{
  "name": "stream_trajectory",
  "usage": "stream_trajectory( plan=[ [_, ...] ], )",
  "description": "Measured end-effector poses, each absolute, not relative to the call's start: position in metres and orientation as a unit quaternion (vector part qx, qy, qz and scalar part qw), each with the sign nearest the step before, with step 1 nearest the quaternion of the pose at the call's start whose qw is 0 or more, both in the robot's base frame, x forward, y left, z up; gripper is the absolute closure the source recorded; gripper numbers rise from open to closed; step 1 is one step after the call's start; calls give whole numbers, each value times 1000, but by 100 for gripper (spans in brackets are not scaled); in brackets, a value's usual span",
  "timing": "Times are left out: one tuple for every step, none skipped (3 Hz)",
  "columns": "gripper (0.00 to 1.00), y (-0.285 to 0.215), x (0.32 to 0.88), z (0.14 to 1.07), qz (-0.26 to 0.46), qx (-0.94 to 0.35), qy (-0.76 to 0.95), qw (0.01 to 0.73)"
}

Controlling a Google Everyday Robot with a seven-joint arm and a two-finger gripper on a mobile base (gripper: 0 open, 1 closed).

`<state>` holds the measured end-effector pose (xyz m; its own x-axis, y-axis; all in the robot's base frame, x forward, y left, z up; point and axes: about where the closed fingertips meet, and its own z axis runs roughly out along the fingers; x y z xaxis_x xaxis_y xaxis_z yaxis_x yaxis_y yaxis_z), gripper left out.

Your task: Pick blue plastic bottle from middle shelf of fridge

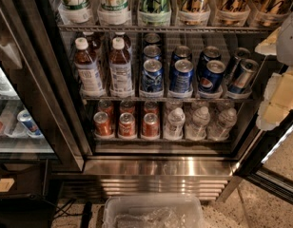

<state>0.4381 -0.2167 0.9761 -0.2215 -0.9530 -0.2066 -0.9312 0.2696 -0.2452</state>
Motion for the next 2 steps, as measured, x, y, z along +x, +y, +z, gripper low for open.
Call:
stream_trajectory(
  plan=[
    [0, -217, 438, 977, -35, -602, 781, 161],
    [0, -204, 437, 970, -9, -579, 789, 203]
  ],
)
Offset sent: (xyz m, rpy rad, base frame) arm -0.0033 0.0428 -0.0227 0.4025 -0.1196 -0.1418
